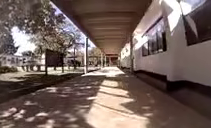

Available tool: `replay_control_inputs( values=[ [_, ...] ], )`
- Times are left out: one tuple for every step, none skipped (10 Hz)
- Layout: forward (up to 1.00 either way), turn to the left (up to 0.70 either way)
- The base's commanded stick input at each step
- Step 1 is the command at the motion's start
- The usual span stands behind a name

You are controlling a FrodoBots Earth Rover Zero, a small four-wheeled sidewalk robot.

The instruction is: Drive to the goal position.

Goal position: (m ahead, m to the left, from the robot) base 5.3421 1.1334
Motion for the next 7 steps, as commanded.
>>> replay_control_inputs(
  values=[
    [0.7,0.0],
    [0.7,0.0],
    [0.7,0.0],
    [0.7,0.0],
    [0.7,0.0],
    [0.7,0.0],
    [0.7,0.0]
  ],
)
